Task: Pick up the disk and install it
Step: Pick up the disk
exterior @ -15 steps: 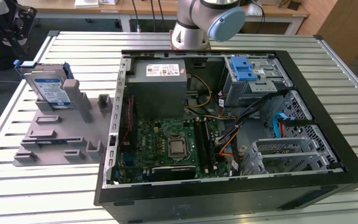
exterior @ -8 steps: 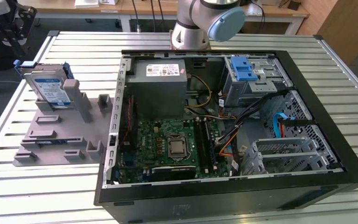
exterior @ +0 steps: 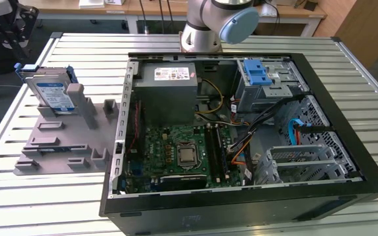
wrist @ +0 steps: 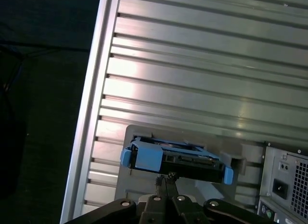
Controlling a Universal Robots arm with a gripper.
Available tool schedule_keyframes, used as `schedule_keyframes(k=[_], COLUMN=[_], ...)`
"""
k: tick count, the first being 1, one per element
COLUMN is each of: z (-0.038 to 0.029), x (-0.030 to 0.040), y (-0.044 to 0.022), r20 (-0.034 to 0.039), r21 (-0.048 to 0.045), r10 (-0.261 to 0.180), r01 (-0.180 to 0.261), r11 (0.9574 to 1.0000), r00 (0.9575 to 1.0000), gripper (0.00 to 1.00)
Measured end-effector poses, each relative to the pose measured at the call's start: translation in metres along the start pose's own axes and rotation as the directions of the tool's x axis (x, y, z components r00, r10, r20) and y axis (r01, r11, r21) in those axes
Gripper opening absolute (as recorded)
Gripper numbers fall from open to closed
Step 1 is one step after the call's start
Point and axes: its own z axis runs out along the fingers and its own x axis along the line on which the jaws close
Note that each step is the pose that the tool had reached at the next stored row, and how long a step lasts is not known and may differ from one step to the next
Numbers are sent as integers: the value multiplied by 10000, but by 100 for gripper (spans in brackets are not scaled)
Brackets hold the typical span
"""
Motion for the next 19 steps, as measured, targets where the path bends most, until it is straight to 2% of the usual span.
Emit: schedule_keyframes(k=[19], z=[0], x=[0], y=[0], r20=[-25], r21=[-11], r10=[-613], r01=[613], r11=[9981], r00=[9981], gripper=[11])
